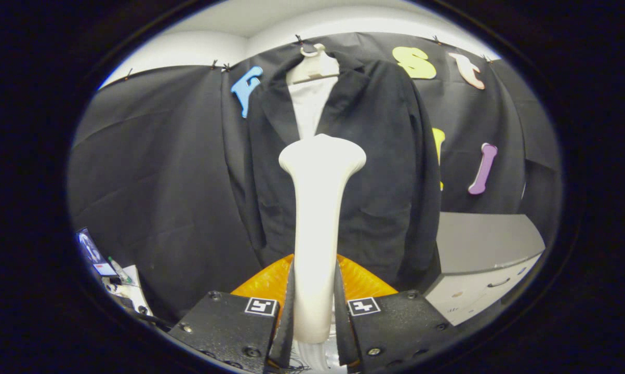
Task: Iron the clothes twice with a garment steamer, once on the left side and once on the right side.
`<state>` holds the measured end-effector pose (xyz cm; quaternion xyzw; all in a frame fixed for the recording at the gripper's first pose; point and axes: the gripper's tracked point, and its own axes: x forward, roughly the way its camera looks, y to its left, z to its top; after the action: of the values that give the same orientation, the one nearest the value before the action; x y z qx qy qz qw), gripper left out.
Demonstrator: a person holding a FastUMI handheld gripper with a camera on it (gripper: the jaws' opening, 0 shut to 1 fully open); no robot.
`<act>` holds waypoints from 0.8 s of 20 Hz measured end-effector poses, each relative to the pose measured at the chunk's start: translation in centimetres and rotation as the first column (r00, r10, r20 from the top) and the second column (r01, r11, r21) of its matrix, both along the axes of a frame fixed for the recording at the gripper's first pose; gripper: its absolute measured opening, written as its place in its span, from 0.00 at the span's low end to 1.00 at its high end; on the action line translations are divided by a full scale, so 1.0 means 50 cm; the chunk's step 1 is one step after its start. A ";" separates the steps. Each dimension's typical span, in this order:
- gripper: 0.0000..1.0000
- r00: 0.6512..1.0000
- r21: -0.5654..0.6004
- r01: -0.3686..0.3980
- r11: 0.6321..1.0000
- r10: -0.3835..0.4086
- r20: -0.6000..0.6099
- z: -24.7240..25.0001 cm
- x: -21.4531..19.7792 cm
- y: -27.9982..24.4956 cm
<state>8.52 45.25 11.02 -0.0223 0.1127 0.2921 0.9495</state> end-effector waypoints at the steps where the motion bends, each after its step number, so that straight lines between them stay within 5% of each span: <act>1: 0.36 1.000 0.005 -0.010 1.000 0.009 0.018 0.024 -0.004 0.018; 16: 0.36 0.982 0.019 -0.102 0.995 0.097 0.165 0.247 -0.011 0.296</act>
<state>7.98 60.03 23.37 -0.0388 0.0290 0.3378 0.9400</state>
